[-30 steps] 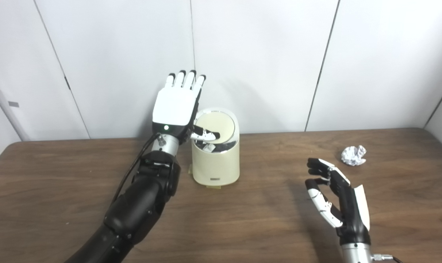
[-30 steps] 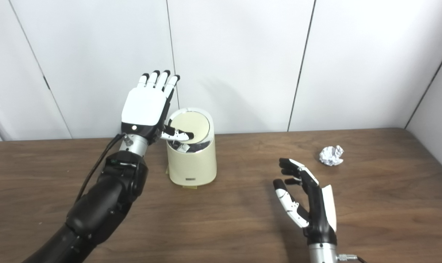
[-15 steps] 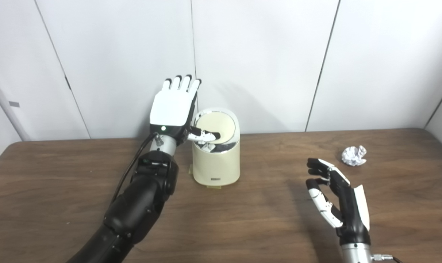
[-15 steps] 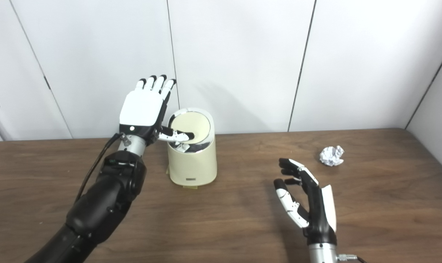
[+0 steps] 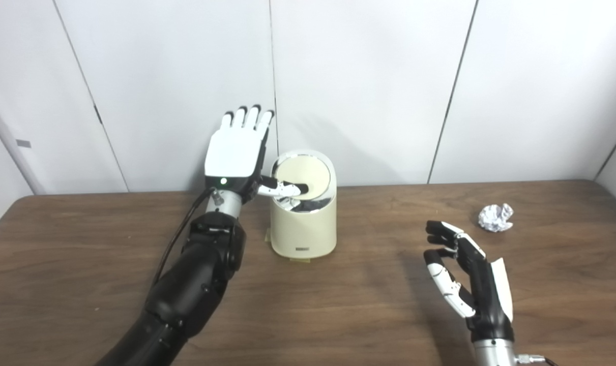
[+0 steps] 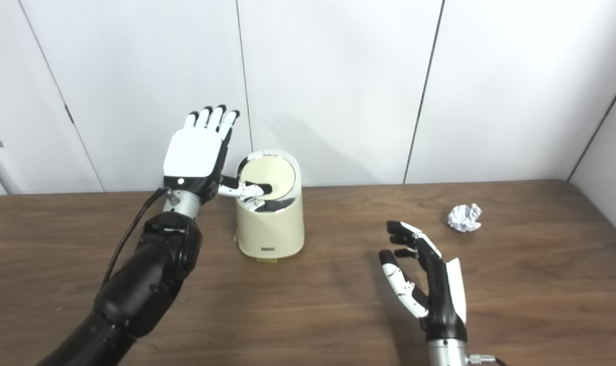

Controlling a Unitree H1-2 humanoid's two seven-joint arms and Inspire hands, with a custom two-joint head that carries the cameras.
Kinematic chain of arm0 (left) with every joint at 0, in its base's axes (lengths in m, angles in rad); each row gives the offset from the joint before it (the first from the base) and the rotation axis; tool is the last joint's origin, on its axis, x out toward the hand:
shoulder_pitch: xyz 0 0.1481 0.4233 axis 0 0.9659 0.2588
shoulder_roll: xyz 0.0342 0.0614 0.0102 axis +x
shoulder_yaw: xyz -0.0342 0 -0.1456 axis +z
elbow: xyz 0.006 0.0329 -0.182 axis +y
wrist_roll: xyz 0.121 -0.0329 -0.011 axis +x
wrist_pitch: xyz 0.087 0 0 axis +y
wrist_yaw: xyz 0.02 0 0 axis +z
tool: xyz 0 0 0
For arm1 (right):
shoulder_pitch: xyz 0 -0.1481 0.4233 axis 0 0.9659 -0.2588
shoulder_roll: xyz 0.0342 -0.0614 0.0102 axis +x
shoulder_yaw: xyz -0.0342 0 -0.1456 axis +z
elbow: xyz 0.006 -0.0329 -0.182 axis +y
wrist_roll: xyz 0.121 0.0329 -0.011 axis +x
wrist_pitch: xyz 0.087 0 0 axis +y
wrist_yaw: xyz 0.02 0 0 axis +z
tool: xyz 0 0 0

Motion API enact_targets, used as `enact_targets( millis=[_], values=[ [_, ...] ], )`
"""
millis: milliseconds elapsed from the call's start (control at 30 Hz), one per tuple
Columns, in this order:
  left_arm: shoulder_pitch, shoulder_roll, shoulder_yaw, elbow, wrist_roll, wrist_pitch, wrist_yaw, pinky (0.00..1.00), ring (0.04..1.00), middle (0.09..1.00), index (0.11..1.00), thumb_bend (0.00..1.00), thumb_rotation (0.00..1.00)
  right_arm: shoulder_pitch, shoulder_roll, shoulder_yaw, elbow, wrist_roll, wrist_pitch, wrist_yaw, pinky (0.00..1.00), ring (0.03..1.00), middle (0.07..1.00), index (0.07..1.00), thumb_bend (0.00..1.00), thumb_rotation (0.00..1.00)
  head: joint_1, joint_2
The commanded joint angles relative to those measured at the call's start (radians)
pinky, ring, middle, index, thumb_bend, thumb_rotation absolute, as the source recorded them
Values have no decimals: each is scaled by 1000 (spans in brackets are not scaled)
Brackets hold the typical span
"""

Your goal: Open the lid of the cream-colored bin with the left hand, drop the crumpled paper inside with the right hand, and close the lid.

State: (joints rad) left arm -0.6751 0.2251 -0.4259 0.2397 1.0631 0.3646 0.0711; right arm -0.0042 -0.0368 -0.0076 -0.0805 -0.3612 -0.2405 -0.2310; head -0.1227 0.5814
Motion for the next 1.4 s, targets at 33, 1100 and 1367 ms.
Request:
enact_targets(
  millis=[33, 1100, 1367],
  values=[
    [1, -4, 46, -113, -33, 13, -23, 1000, 1000, 1000, 1000, 685, 631, -2, 6, 4, 1, -8, -16, -7, 607, 716, 744, 732, 233, 690, 2, 1],
    [329, -226, 511, -377, -968, -432, 9, 713, 783, 793, 798, 171, 902, -4, 3, 4, -1, 27, -18, -1, 611, 724, 756, 743, 217, 680, 20, -9],
    [491, -222, 504, -455, -1061, -427, -28, 752, 787, 787, 768, 229, 800, -1, -14, -12, -91, 161, -5, 52, 726, 801, 809, 788, 262, 598, 27, -7]
  ],
)
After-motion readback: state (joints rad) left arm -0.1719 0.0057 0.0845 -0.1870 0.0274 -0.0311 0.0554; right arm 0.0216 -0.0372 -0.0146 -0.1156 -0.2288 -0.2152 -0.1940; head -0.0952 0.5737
